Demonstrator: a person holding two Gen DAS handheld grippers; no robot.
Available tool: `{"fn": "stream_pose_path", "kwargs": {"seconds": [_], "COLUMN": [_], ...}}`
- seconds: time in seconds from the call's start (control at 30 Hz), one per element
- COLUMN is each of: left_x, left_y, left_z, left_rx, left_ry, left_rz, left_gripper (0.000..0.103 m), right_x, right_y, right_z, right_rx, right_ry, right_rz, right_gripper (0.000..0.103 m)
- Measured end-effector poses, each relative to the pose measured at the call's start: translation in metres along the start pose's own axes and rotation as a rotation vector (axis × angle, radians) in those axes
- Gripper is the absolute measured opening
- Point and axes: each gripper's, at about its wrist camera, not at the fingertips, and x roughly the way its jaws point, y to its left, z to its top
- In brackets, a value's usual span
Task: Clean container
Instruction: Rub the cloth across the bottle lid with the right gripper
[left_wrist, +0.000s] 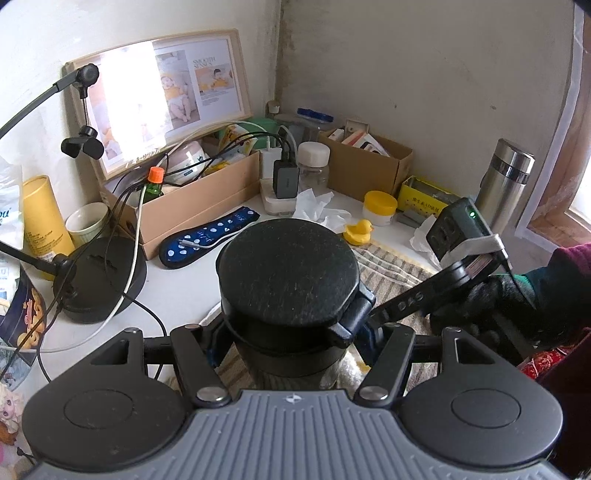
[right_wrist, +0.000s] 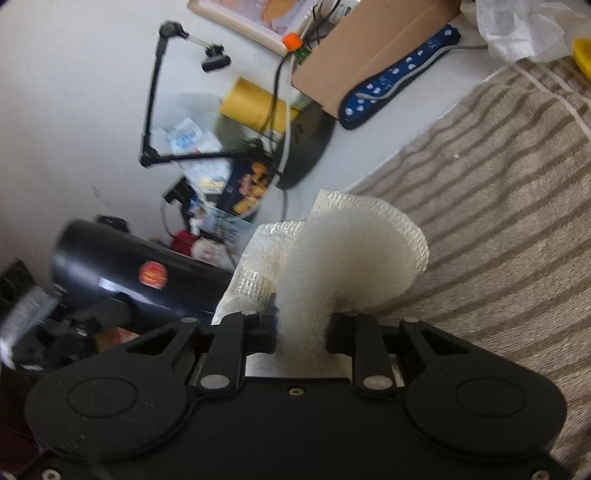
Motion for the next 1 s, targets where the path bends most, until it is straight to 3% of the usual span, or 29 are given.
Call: {"fn": "stream_pose_path", "kwargs": {"seconds": [0.2, 0.27, 0.4, 0.5, 0.57, 0.7, 0.77, 1.0], "left_x": [-0.008, -0.009, -0.009, -0.008, -0.007, -0.007, -0.006, -0.002], "left_y": [0.006, 0.008, 0.006, 0.004, 0.002, -0.001, -0.003, -0.009], "left_z": [-0.007, -0.009, -0.008, -0.006, -0.005, -0.005, -0.004, 0.001], "left_rx": [-0.024, -0.03, -0.023, -0.011, -0.001, 0.012, 0.021, 0.06], "left_ry": [-0.014, -0.017, -0.017, -0.013, -0.01, -0.004, 0.001, 0.015], "left_rz": [-0.011, -0.013, -0.013, -0.012, -0.012, -0.011, -0.01, -0.01], "left_gripper": [0.064, 0.064, 0.064, 0.064, 0.064, 0.064, 0.064, 0.064], "right_x": [0.008, 0.012, 0.027, 0.027, 0.022, -0.002, -0.013, -0.033], "right_y": [0.01, 0.019, 0.054, 0.057, 0.051, 0.014, 0.006, 0.016], "right_z": [-0.006, -0.011, -0.033, -0.031, -0.021, 0.005, 0.01, 0.019], "right_rx": [-0.132, -0.228, -0.63, -0.661, -0.57, -0.14, -0.029, 0.113], "right_ry": [0.005, 0.003, 0.011, 0.029, 0.036, -0.005, -0.031, -0.089], "right_rz": [-0.109, -0.172, -0.354, -0.368, -0.329, -0.085, 0.023, 0.285], "right_gripper": [0.02, 0.02, 0.02, 0.02, 0.02, 0.02, 0.02, 0.02]}}
